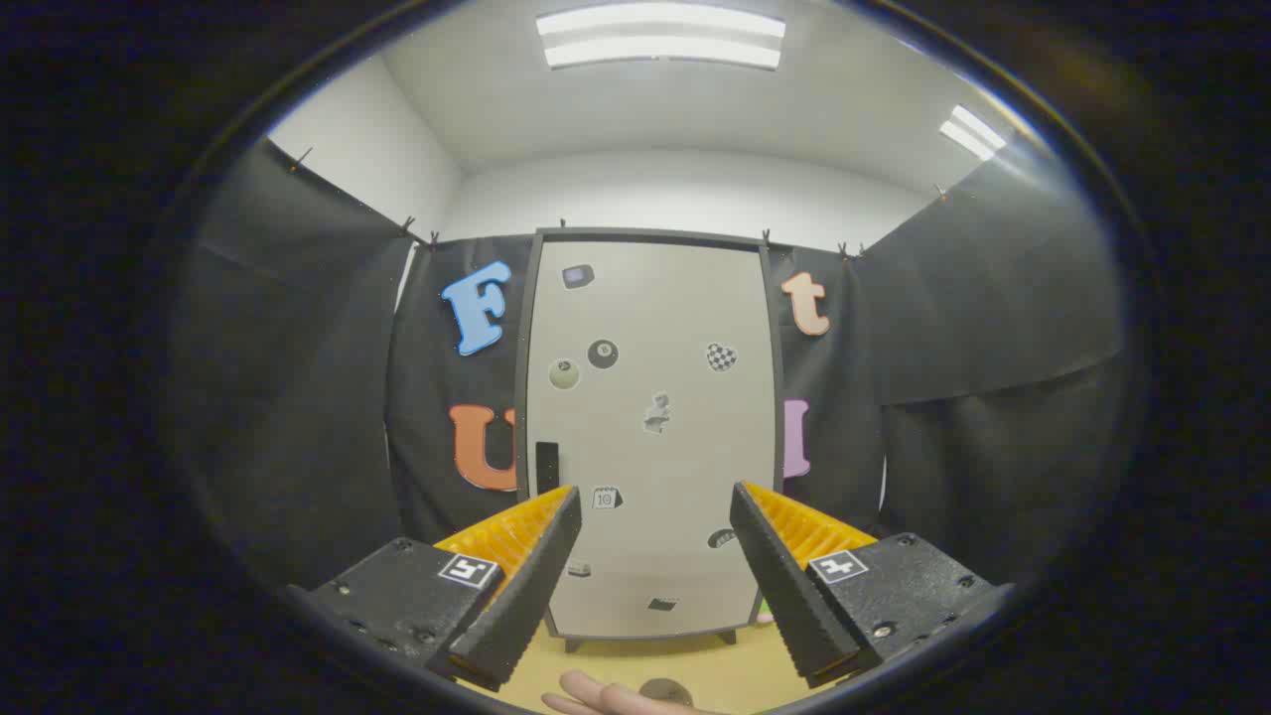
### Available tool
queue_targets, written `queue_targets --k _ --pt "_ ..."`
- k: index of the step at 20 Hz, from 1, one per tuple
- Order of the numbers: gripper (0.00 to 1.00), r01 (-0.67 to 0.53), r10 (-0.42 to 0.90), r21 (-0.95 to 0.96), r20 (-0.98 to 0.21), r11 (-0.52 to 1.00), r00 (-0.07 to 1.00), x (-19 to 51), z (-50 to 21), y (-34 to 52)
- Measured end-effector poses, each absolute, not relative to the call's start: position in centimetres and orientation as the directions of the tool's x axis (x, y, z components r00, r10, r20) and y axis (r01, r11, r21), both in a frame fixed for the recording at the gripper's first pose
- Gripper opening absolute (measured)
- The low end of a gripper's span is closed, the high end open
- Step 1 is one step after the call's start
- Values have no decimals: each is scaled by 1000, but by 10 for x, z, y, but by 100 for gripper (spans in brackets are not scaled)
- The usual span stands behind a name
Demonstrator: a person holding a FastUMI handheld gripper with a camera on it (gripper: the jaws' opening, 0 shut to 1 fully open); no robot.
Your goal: Open the shoe cabinet door, grab the shoes and put them into the shoe cabinet, then close the shoe cabinet door.
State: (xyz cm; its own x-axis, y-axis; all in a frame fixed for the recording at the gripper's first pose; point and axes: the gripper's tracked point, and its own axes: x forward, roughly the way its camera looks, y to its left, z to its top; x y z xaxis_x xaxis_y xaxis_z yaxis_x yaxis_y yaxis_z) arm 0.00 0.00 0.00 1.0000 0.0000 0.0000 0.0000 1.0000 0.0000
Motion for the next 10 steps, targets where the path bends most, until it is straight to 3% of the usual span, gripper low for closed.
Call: queue_targets --k 10 --pt "99 12 -13 -47 -9 999 1000 11 -33 9"
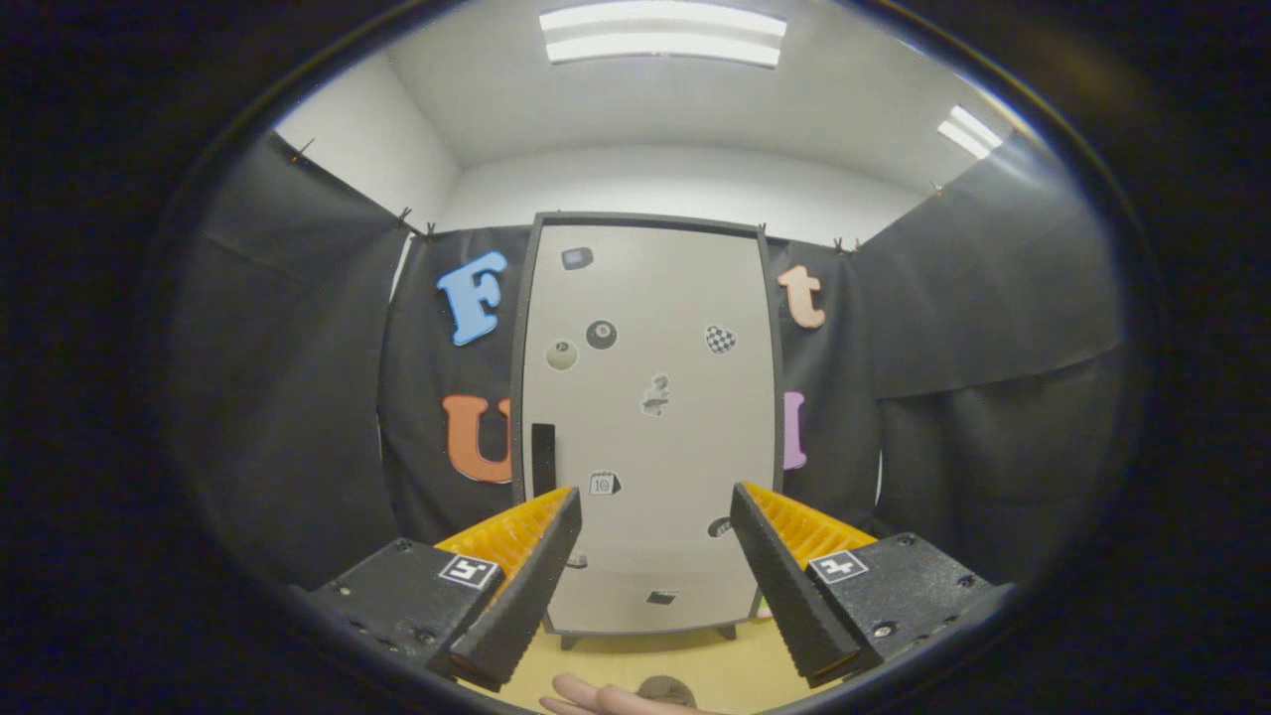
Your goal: Open the shoe cabinet door, grab the shoes and put them into the shoe cabinet, then close the shoe cabinet door.
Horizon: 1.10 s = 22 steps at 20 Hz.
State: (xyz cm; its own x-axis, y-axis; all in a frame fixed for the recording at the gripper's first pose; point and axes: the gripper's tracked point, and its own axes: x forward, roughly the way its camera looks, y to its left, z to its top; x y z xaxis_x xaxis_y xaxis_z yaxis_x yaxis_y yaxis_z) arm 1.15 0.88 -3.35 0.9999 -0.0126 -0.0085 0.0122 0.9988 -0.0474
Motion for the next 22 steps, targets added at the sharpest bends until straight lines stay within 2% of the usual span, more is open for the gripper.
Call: queue_targets --k 16,22 --pt "98 -42 43 -61 30 997 999 38 -30 40" --pt "99 -128 128 16 -50 992 990 101 -40 81"
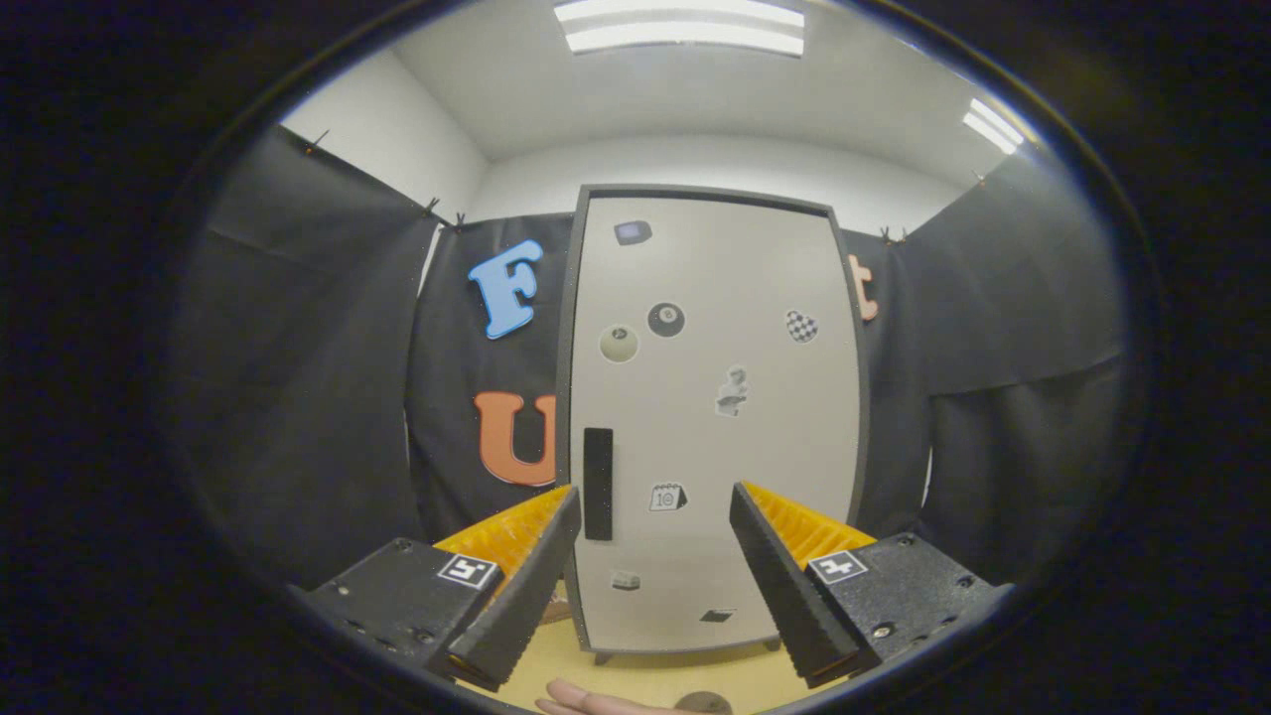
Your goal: Open the shoe cabinet door, grab the shoes and put them into the shoe cabinet, then close the shoe cabinet door.
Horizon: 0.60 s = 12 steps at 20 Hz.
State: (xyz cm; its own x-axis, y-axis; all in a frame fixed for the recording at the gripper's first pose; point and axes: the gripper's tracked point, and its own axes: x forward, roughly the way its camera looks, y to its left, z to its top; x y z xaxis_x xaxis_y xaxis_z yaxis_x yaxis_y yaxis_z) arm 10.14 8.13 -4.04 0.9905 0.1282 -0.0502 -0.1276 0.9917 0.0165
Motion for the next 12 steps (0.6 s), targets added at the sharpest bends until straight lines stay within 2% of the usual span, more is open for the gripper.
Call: queue_targets --k 7,12 --pt "99 -146 147 16 -72 989 987 192 -49 113" --pt "98 -128 126 0 -145 992 981 223 -76 123"
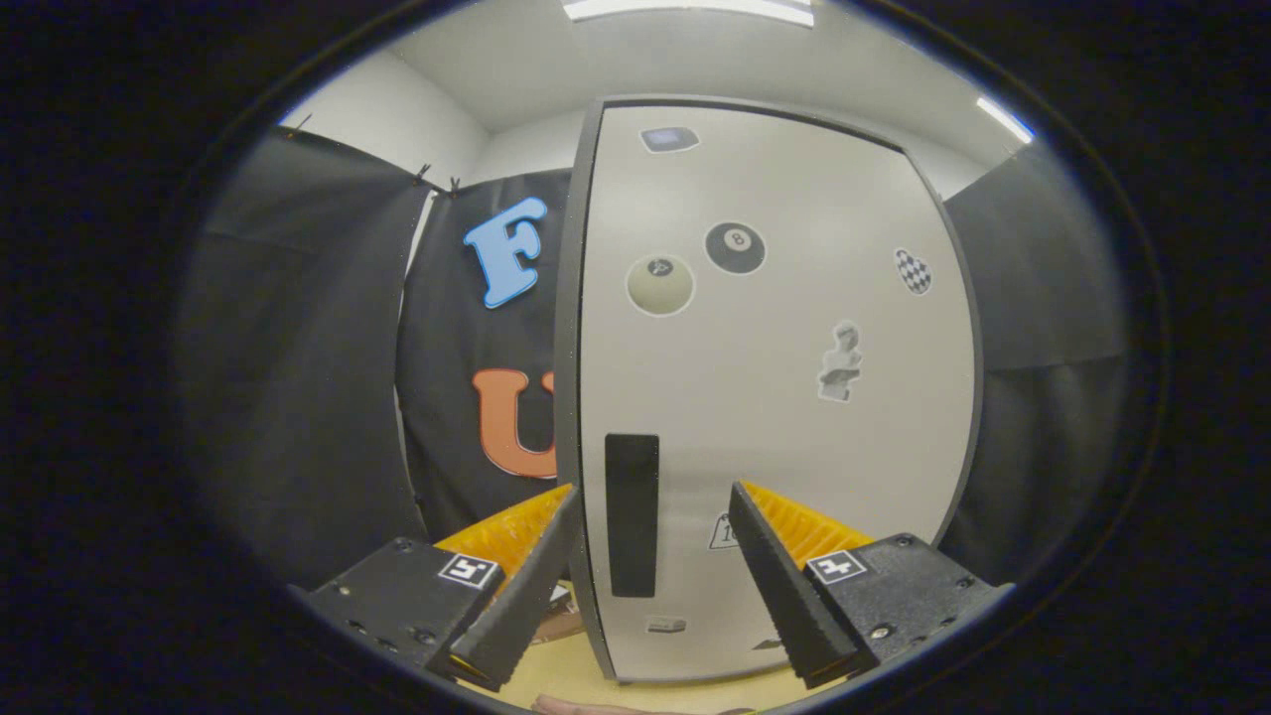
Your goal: Open the shoe cabinet door, grab the shoes and put them into the shoe cabinet, then close the shoe cabinet door.
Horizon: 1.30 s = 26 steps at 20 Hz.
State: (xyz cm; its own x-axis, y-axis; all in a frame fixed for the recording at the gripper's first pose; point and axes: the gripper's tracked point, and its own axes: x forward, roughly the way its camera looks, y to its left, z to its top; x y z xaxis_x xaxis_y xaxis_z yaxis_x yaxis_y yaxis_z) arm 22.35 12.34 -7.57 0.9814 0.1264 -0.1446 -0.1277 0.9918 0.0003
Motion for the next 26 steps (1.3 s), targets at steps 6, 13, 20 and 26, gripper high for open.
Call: queue_targets --k 6,13,20,26 --pt "80 -105 103 -2 -194 994 976 250 -96 130" --pt "42 -92 96 25 -232 995 968 262 -112 136" --pt "27 -127 130 32 -260 991 957 253 -109 134" --pt "23 -203 212 62 -279 977 937 223 -99 133"
